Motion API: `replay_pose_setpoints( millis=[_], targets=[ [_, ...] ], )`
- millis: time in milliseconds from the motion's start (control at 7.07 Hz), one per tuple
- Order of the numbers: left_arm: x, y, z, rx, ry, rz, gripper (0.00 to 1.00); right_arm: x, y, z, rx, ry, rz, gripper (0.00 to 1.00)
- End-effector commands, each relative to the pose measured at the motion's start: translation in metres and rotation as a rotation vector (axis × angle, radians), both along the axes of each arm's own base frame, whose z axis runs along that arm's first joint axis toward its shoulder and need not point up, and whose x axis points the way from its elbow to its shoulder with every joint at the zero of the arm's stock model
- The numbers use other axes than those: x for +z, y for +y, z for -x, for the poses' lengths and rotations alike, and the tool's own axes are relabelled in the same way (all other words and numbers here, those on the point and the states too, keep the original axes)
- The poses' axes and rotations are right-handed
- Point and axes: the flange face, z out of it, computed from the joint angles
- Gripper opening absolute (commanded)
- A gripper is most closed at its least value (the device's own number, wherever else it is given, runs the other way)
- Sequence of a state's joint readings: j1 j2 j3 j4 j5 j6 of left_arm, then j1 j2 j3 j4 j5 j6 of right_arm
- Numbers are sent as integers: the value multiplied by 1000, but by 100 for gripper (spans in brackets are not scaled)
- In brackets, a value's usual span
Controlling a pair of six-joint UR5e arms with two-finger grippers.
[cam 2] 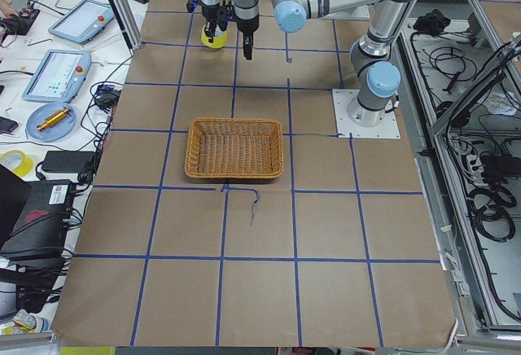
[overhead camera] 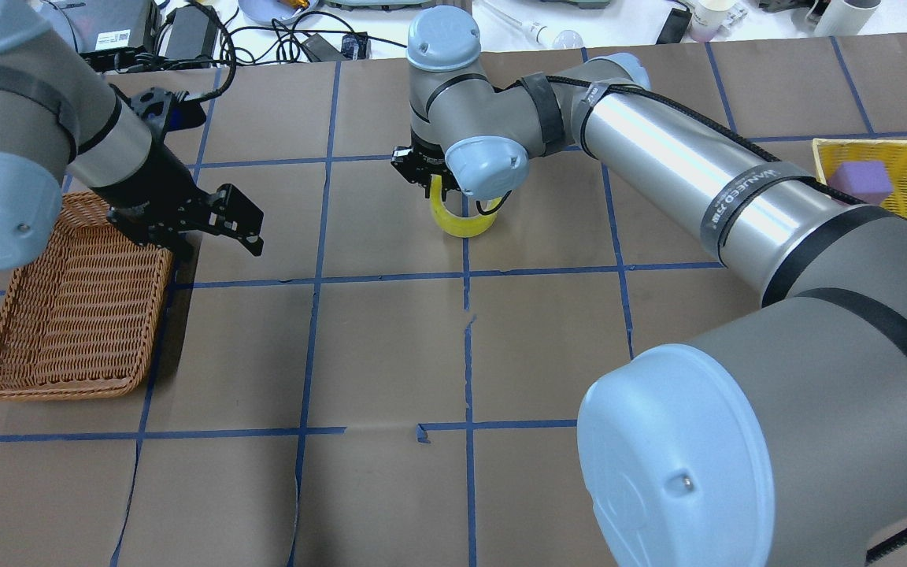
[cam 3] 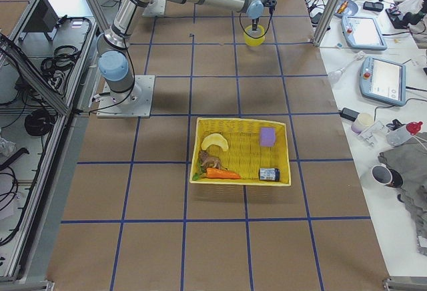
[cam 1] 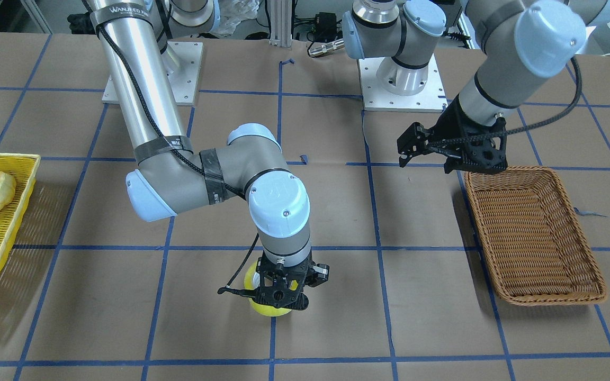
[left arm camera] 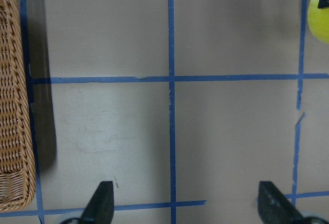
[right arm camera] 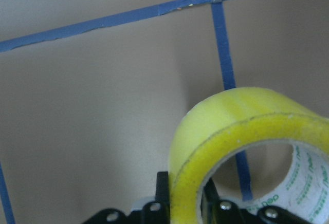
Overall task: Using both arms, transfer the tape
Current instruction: 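Carry the tape roll with the right gripper to the table center and release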
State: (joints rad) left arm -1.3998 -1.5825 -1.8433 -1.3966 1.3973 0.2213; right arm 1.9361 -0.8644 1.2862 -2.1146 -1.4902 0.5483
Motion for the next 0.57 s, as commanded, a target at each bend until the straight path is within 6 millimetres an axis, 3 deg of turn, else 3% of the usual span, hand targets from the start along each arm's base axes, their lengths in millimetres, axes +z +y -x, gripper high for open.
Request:
replay_pose_setpoints(
  millis=[0, 283, 424],
  targets=[
    [-74, -3, -6, 22, 108, -81, 100, -5, 2, -6, 9, -16, -4, 99],
    [-107, -10, 10, 213, 276, -123, 100, 48, 10, 4, 24, -23, 51, 100],
    [-114, -15, 19, 275, 361, -155, 100, 78, 15, 36, 33, 14, -4, 100]
  ],
)
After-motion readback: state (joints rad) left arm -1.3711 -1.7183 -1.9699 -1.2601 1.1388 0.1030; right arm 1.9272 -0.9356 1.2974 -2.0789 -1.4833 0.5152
